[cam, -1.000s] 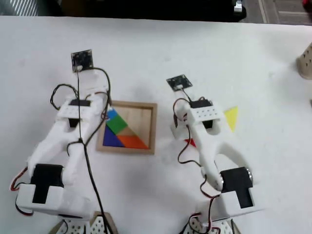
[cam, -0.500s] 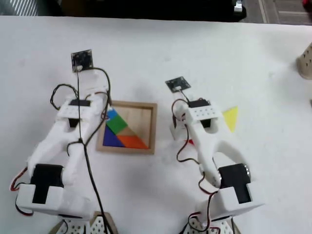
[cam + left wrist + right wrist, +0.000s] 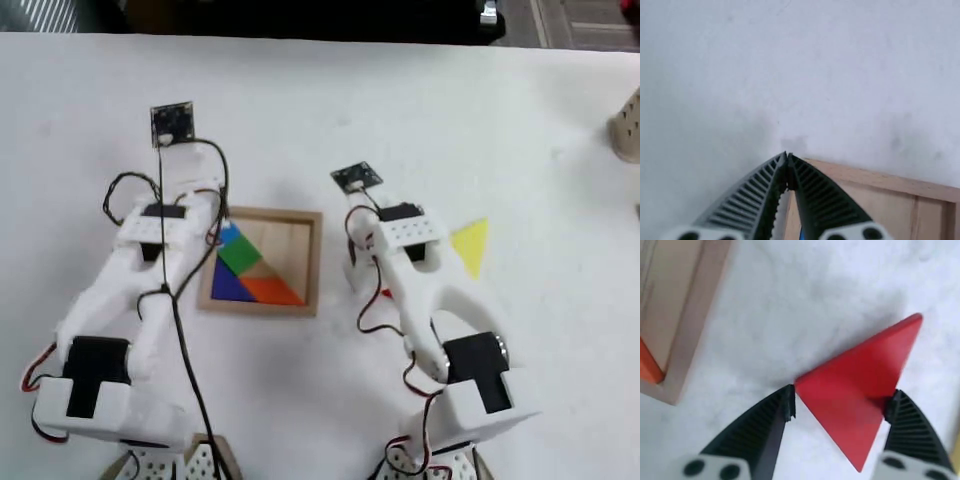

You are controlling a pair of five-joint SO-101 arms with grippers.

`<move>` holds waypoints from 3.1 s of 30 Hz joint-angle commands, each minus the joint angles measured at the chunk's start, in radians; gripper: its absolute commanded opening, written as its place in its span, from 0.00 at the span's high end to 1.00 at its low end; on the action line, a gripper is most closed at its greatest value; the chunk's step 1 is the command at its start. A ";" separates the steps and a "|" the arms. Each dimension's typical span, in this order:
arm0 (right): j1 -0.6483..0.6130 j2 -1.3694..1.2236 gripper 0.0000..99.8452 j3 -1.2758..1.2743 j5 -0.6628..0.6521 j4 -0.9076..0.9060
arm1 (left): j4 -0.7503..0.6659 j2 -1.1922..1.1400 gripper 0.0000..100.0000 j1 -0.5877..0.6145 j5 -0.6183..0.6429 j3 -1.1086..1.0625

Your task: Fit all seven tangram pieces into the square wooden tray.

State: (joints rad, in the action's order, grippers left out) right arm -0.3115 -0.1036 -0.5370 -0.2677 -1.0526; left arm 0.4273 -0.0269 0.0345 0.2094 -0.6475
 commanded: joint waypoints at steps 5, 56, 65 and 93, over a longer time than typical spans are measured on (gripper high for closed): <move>-0.064 -0.108 0.68 0.120 -0.040 -0.117 | -0.011 0.008 0.98 0.008 -0.032 0.049; -0.062 0.041 0.60 0.150 0.259 0.021 | -0.012 0.008 0.98 0.008 -0.034 0.051; -0.065 -0.081 0.61 0.249 0.262 0.021 | -0.017 0.005 0.98 0.007 -0.034 0.051; -0.012 -0.171 0.66 0.325 0.270 0.051 | -0.012 0.004 0.98 0.007 -0.034 0.051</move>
State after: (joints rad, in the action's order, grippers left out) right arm -0.3314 -0.2816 -0.2578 -0.0069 -1.0173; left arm 0.4273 -0.0269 0.0345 0.1880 -0.6475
